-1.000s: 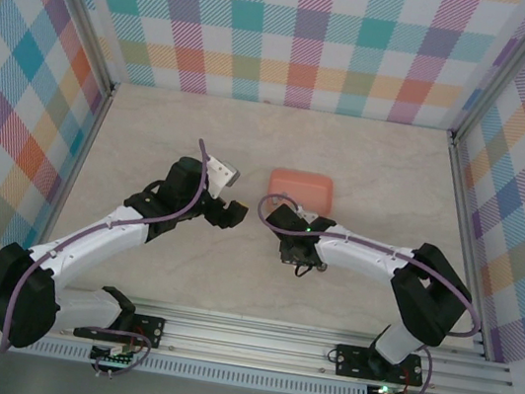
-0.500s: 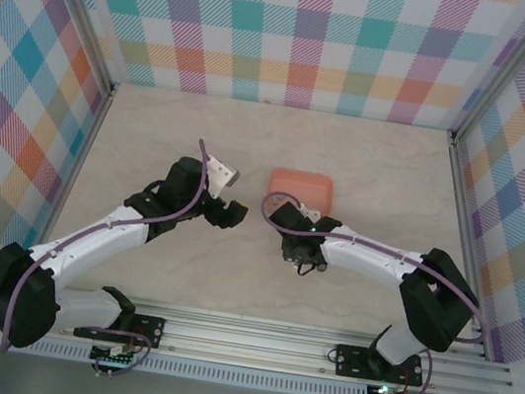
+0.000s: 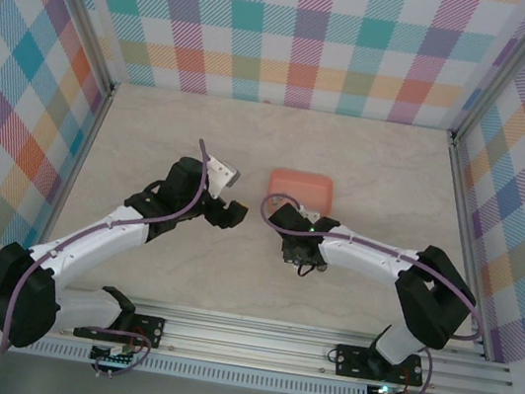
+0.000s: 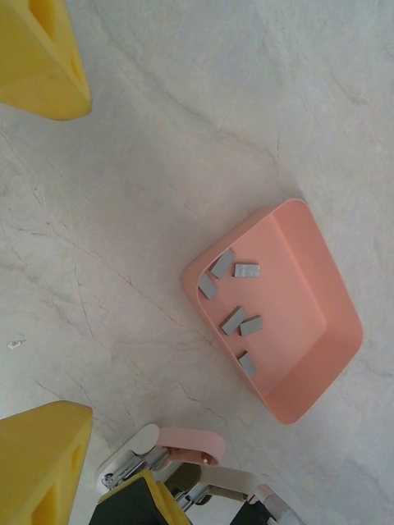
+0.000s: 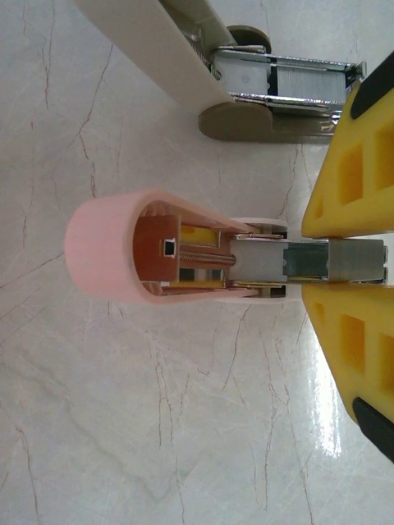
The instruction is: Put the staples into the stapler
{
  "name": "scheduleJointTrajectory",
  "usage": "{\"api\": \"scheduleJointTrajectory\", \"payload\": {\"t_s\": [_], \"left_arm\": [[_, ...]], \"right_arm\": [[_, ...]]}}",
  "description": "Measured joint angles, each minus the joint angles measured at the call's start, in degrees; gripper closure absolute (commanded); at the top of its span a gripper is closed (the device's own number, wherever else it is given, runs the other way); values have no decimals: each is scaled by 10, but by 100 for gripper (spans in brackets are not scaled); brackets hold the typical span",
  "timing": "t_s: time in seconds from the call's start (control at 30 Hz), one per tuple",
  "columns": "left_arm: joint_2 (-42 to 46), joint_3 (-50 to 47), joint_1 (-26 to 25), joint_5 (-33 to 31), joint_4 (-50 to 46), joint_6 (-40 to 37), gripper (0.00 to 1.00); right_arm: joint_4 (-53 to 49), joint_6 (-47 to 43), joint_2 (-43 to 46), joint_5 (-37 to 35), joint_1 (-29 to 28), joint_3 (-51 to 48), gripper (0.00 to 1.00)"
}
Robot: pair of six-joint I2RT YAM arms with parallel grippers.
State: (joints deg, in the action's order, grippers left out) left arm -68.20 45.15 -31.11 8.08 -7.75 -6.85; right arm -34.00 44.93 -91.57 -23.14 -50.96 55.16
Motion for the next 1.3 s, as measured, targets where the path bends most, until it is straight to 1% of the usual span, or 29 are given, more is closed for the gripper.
{"api": "scheduleJointTrajectory", "payload": {"t_s": [0.83,1.03,1.3], "left_arm": [[-6,0,0,0,0,0,11],[-6,0,0,0,0,0,11],[-6,0,0,0,0,0,11]], "right_arm": [[6,-4,-17,2,0,-4,79],[9,-3,-17,2,0,-5,76],[9,-3,-16,2,0,-8,70]]}}
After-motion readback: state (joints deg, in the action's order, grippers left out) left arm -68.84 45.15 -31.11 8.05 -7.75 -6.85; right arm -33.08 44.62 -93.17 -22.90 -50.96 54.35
